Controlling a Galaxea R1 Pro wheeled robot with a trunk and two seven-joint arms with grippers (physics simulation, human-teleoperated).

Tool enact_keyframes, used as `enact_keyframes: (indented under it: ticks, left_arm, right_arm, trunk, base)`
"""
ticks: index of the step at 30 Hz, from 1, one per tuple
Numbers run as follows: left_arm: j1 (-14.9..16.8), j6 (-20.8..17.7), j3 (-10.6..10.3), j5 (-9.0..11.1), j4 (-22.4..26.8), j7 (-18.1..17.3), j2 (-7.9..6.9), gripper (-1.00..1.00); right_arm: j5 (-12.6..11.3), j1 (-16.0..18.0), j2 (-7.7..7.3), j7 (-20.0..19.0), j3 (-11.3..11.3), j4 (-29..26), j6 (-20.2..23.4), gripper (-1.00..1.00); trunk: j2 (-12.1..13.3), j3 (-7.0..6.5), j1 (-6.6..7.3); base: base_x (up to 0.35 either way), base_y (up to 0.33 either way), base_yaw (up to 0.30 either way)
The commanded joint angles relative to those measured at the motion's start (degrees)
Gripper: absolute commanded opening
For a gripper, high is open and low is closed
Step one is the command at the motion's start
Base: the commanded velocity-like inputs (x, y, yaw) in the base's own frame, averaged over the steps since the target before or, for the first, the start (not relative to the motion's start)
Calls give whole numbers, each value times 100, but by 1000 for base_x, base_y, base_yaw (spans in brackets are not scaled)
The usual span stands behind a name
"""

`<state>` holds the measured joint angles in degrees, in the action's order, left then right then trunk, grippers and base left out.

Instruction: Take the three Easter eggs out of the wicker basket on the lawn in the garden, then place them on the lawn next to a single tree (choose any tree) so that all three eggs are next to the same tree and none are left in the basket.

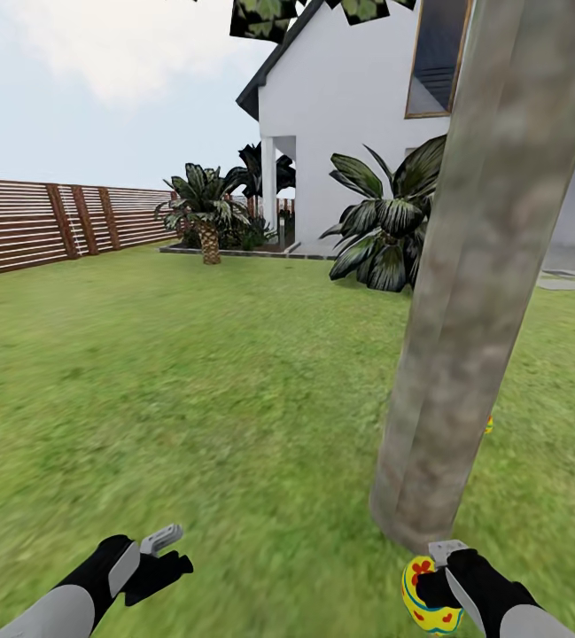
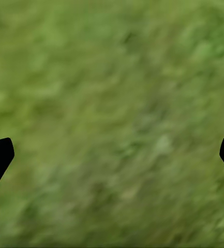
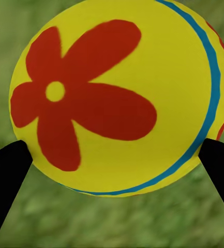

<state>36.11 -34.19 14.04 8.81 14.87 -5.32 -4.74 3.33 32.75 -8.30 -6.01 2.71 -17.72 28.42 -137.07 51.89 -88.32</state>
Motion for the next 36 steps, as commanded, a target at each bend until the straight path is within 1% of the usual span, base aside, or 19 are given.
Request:
enact_keyframes:
  ticks: [1, 15, 36]
  left_arm:
    - [2, -35, 11, 41, 8, 4, 0, 100]
    - [2, -35, 11, 41, 8, 4, 0, 100]
    - [2, -35, 11, 41, 8, 4, 5, 100]
  right_arm:
    - [37, -2, -5, -32, 27, -12, 32, -100]
    - [33, 1, -21, -37, 21, -19, 41, -100]
    - [32, -1, -14, -40, 19, -21, 41, -100]
  trunk:
    - [-44, 24, -21]
    - [-606, 276, -329]
    - [-645, 740, -389]
  base:
    - [0, 0, 0]
    - [0, 0, 0]
    - [0, 0, 0]
